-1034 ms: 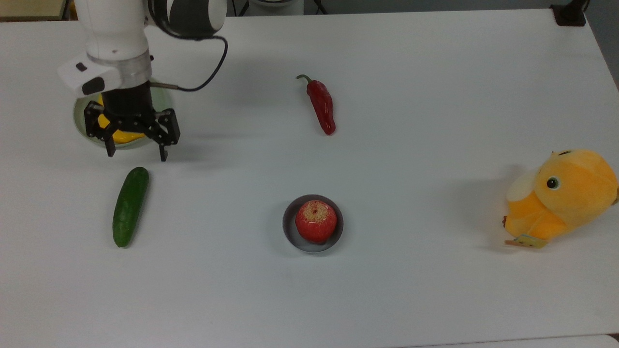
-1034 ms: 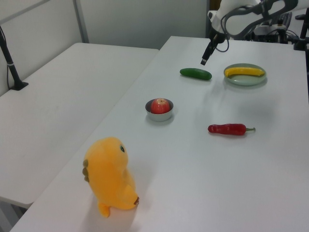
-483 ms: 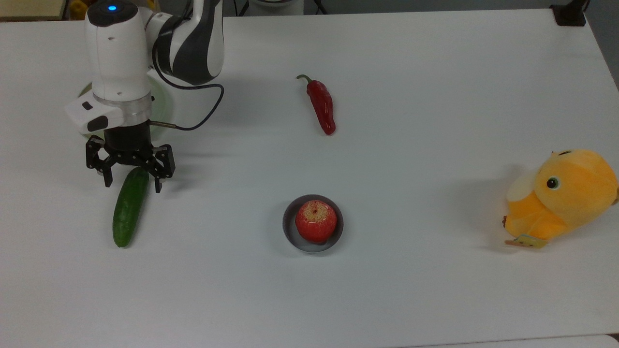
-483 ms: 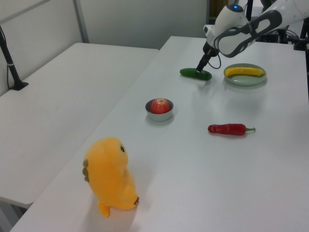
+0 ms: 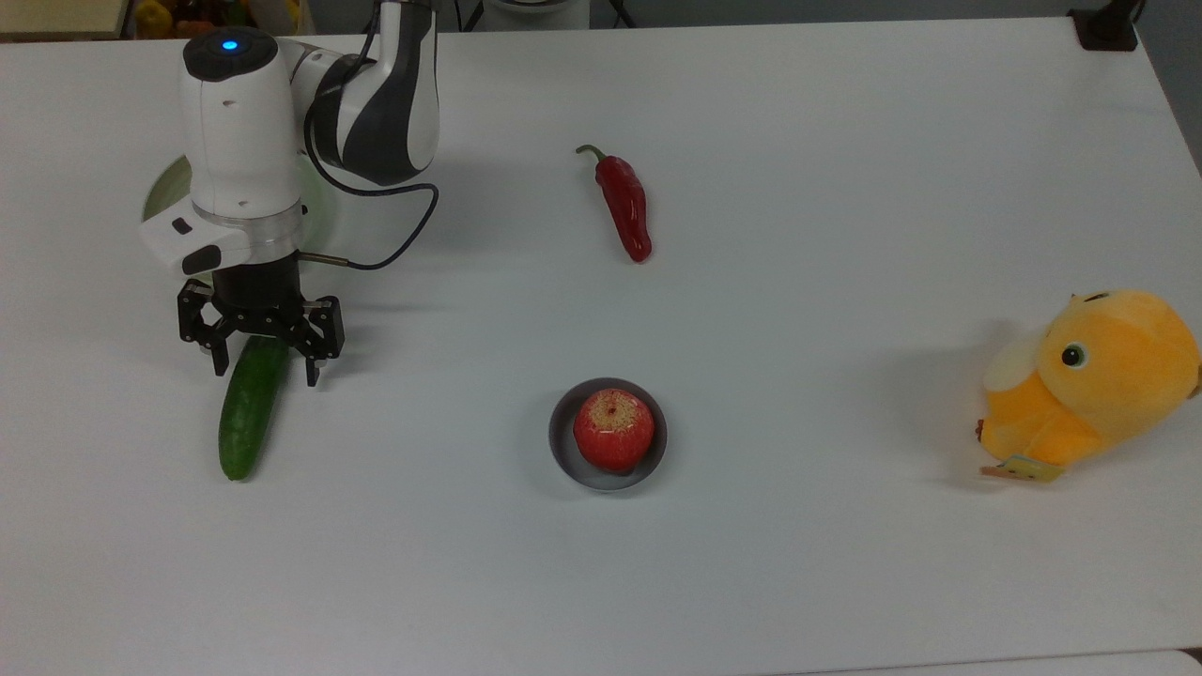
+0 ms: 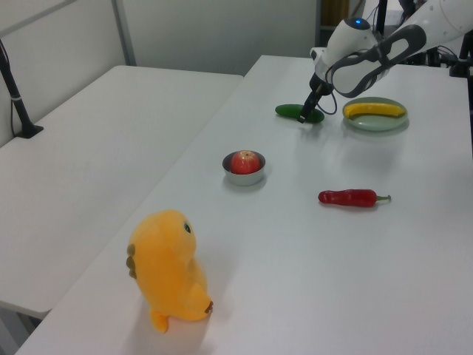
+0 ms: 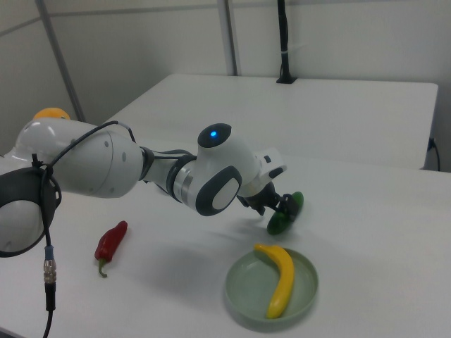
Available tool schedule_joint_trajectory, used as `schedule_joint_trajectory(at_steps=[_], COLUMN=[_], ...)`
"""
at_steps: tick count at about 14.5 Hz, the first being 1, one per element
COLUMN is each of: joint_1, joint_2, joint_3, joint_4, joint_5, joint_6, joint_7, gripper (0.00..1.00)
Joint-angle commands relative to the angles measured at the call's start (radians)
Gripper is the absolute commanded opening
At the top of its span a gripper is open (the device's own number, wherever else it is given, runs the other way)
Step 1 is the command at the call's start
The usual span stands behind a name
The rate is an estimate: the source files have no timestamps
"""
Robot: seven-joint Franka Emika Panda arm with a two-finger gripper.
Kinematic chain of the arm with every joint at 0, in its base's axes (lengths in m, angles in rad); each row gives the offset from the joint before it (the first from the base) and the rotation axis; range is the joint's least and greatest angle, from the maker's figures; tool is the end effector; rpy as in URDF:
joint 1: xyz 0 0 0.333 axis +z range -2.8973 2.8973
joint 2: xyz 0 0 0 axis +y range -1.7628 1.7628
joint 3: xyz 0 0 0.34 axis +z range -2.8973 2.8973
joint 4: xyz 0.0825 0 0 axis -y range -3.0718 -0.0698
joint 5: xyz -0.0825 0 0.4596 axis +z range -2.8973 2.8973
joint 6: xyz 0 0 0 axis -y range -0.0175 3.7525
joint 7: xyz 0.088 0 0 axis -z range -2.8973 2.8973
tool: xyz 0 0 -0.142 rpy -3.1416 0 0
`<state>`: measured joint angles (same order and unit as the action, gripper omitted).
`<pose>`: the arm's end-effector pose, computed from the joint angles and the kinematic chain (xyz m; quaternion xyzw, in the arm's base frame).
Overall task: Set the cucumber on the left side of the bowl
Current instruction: 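Close the gripper on the cucumber's end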
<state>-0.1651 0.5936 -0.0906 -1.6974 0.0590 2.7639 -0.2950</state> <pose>0.7771 -0.1969 0.2429 0.9718 0.0085 0.2252 0.0696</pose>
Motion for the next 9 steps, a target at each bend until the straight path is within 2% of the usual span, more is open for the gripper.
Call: schedule_joint_trajectory(at_steps=[1, 5, 6, 9], joint_1=[0.006, 0.004, 0.004, 0.004], joint_2=[0.008, 0.008, 0.008, 0.003], joint_3=[-0.006, -0.006, -0.006, -0.006], joint_4=[0.009, 0.009, 0.009, 0.009], joint_5=[-0.002, 0.001, 0.001, 0.005], joint_6=[0.02, 0.02, 0.02, 0.02], joint_7=[-0.013, -0.013, -0.013, -0.012], gripper=[0.64, 0.16, 0.11, 0.09])
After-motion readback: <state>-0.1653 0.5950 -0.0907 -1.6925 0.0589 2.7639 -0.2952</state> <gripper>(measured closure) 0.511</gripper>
